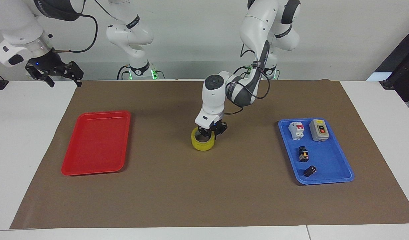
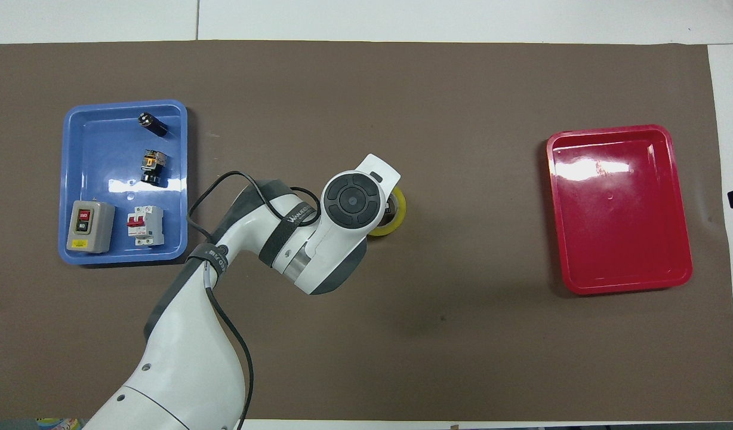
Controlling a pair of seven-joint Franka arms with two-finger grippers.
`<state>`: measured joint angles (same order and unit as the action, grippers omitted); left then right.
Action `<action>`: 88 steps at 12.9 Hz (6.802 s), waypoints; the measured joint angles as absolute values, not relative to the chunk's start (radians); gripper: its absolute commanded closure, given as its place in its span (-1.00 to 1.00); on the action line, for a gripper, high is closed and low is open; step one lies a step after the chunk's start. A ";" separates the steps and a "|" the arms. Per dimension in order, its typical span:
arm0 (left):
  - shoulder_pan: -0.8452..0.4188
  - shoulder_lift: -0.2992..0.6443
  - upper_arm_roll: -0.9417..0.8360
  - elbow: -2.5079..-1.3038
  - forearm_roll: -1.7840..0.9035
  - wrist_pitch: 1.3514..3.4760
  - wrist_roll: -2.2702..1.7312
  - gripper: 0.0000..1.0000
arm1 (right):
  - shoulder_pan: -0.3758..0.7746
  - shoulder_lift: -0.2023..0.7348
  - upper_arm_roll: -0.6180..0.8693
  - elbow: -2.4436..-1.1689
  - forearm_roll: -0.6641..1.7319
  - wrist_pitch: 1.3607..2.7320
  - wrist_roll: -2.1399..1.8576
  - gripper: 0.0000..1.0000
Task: Place and move tape with both arms
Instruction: 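Lift the yellow tape with the left gripper and set it mid-table, then withdraw the left gripper while the right gripper reaches the tape, then grasp the yellow tape roll with the right gripper, then carry the tape with the right gripper and lower it into the red tray, then open the right gripper and withdraw it from the red tray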
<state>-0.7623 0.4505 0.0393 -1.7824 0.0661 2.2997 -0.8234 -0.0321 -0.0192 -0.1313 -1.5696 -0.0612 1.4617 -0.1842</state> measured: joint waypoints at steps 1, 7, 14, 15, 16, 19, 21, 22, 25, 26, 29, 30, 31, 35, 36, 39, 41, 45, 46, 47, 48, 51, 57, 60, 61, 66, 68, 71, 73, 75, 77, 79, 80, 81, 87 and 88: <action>-0.763 0.451 0.039 -1.782 0.066 2.300 -0.823 -0.03 | -0.031 -0.019 -0.128 -1.571 -0.061 1.462 -0.184 -1.00; -0.753 0.387 0.043 -1.810 0.066 2.297 -0.829 -1.00 | 0.057 -0.022 -0.124 -1.603 -0.044 1.504 -0.181 -1.00; -0.466 0.058 0.052 -1.933 0.066 2.023 -0.457 -1.00 | 0.366 0.068 -0.117 -1.684 0.070 1.753 0.160 -1.00; -0.418 0.040 0.054 -1.933 0.066 2.003 -0.402 -1.00 | 0.425 0.114 -0.116 -1.690 0.073 1.824 0.225 -1.00; -0.361 0.022 0.056 -1.932 0.066 1.997 -0.344 -1.00 | 0.485 0.166 -0.115 -1.701 0.073 1.908 0.290 -1.00; -0.223 -0.019 0.060 -1.894 0.040 1.935 -0.223 -1.00 | 0.577 0.253 -0.115 -1.805 0.073 2.111 0.362 -1.00; -0.159 -0.026 0.061 -1.823 0.001 1.838 -0.136 -1.00 | 0.605 0.277 -0.115 -1.849 0.073 2.152 0.371 -1.00; -0.128 -0.026 0.062 -1.780 -0.012 1.783 -0.088 -1.00 | 0.618 0.291 -0.115 -1.859 0.073 2.169 0.374 -1.00; -0.072 -0.026 0.062 -1.676 -0.022 1.663 0.008 -1.00 | 0.626 0.331 -0.117 -1.877 0.073 2.245 0.379 -0.92; -0.064 -0.025 0.062 -1.653 -0.022 1.642 0.025 -1.00 | 0.626 0.340 -0.119 -1.881 0.073 2.264 0.379 -0.78; -0.057 -0.022 0.062 -1.643 -0.022 1.612 0.039 -1.00 | 0.626 0.354 -0.119 -1.912 0.073 2.343 0.386 -0.64; -0.057 -0.023 0.062 -1.643 -0.022 1.598 0.040 -1.00 | 0.626 0.354 -0.119 -1.923 0.073 2.364 0.396 -0.46; -0.057 -0.024 0.062 -1.643 -0.022 1.582 0.041 -1.00 | 0.626 0.354 -0.119 -1.933 0.073 2.381 0.405 -0.14; -0.057 -0.030 0.062 -1.643 -0.022 1.552 0.041 -1.00 | 0.638 0.354 -0.119 -1.946 0.073 2.396 0.408 1.00; -0.057 -0.030 0.061 -1.643 -0.022 1.552 0.041 -1.00 | 0.639 0.354 -0.119 -1.946 0.073 2.395 0.408 1.00; -0.057 -0.030 0.061 -1.643 -0.022 1.552 0.042 -1.00 | 0.632 0.352 -0.127 -1.930 0.061 2.329 0.408 1.00; -0.057 -0.030 0.061 -1.643 -0.022 1.552 0.041 -1.00 | 0.587 0.340 -0.135 -1.878 0.040 2.215 0.361 1.00; -0.057 -0.030 0.061 -1.643 -0.022 1.552 0.041 -1.00 | 0.336 0.210 -0.145 -1.842 0.033 1.981 -0.020 1.00; -0.057 -0.030 0.061 -1.643 -0.022 1.552 0.041 -1.00 | 0.251 0.181 -0.147 -1.844 0.032 1.939 -0.143 1.00; -0.057 -0.030 0.061 -1.643 -0.022 1.552 0.041 -1.00 | 0.169 0.163 -0.148 -1.846 0.032 1.916 -0.264 1.00; -0.057 -0.030 0.061 -1.643 -0.022 1.552 0.041 -1.00 | 0.093 0.156 -0.149 -1.850 0.032 1.910 -0.378 1.00; -0.057 -0.030 0.061 -1.643 -0.022 1.552 0.041 -1.00 | -0.086 0.157 -0.150 -1.887 0.032 1.934 -0.655 1.00; -0.057 -0.030 0.061 -1.643 -0.023 1.552 0.041 -1.00 | -0.120 0.159 -0.135 -2.045 0.032 2.207 -0.707 1.00; -0.057 -0.030 0.061 -1.643 -0.023 1.552 0.041 -1.00 | -0.112 0.177 -0.132 -2.074 0.032 2.251 -0.636 1.00; -0.057 -0.030 0.061 -1.643 -0.023 1.552 0.041 -1.00 | -0.112 0.191 -0.133 -2.076 0.032 2.265 -0.628 1.00; -0.057 -0.030 0.061 -1.643 -0.023 1.552 0.041 -1.00 | -0.112 0.237 -0.133 -2.077 0.033 2.304 -0.620 -1.00; -0.057 -0.030 0.061 -1.643 -0.023 1.552 0.041 -1.00 | -0.112 0.231 -0.133 -2.062 0.033 2.284 -0.619 -1.00; -0.057 -0.030 0.061 -1.643 -0.023 1.552 0.041 -1.00 | -0.112 0.177 -0.134 -1.986 0.033 2.132 -0.607 -1.00; -0.057 -0.030 0.061 -1.643 -0.023 1.552 0.041 -1.00 | -0.113 0.126 -0.136 -1.919 0.033 1.998 -0.564 -1.00; -0.057 -0.030 0.061 -1.643 -0.023 1.552 0.041 -1.00 | -0.115 0.078 -0.140 -1.861 0.033 1.890 -0.514 -1.00; -0.057 -0.030 0.061 -1.643 -0.023 1.552 0.041 -1.00 | -0.114 0.034 -0.140 -1.810 0.033 1.806 -0.430 -1.00; -0.057 -0.030 0.061 -1.643 -0.023 1.552 0.041 -1.00 | -0.111 -0.005 -0.139 -1.754 0.033 1.703 -0.345 -1.00; -0.057 -0.030 0.061 -1.643 -0.023 1.552 0.041 -1.00 | -0.111 -0.024 -0.138 -1.737 0.033 1.669 -0.326 -1.00; -0.057 -0.030 0.061 -1.643 -0.023 1.552 0.041 -1.00 | -0.111 -0.041 -0.138 -1.729 0.033 1.643 -0.311 -1.00; -0.057 -0.030 0.061 -1.643 -0.023 1.552 0.041 -1.00 | -0.106 -0.070 -0.127 -1.729 0.012 1.572 -0.279 -1.00; -0.057 -0.030 0.061 -1.643 -0.023 1.552 0.041 -1.00 | -0.102 -0.070 -0.127 -1.729 0.008 1.572 -0.279 -1.00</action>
